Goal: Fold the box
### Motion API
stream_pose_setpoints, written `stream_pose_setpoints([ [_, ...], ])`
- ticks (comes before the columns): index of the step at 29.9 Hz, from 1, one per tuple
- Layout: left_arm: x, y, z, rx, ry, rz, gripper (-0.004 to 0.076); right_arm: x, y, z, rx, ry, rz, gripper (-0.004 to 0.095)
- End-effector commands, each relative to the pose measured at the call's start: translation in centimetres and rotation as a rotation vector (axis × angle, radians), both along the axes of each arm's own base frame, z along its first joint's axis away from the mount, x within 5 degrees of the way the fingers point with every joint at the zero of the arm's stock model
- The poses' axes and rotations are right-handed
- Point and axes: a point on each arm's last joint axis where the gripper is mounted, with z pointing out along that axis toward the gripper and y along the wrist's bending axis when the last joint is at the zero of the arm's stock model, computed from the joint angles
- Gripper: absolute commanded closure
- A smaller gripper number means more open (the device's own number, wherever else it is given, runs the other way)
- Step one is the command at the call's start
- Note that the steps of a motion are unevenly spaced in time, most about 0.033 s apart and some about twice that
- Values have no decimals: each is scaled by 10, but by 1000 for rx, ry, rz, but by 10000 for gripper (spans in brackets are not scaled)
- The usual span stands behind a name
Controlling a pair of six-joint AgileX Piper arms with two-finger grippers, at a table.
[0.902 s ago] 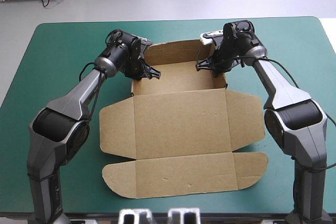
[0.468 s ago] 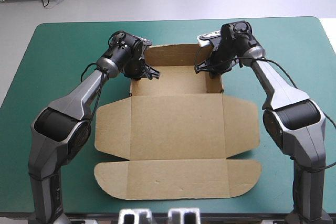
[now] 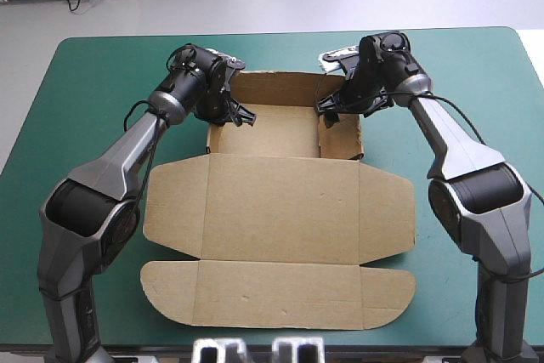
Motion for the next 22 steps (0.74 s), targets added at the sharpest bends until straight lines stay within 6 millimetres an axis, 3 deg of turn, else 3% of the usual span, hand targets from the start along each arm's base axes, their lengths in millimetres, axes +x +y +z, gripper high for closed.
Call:
stream_pose_setpoints([
  [1, -20, 10, 55, 6, -89, -17, 489, -20, -6, 56, 37, -116, 3, 107],
  [7, -28, 17, 73, -13, -124, -21, 218, -33, -12, 82, 41, -179, 1, 107],
  [10, -31, 17, 77, -27, -131, -24, 136, -41, -12, 94, 71, -198, 3, 107],
  [17, -59, 29, 121, -56, -229, -88, 134, -71, -19, 138, 117, -305, 65, 108],
  [22, -105, 49, 175, -115, -371, -110, 166, -91, -26, 163, 118, -377, 94, 119],
])
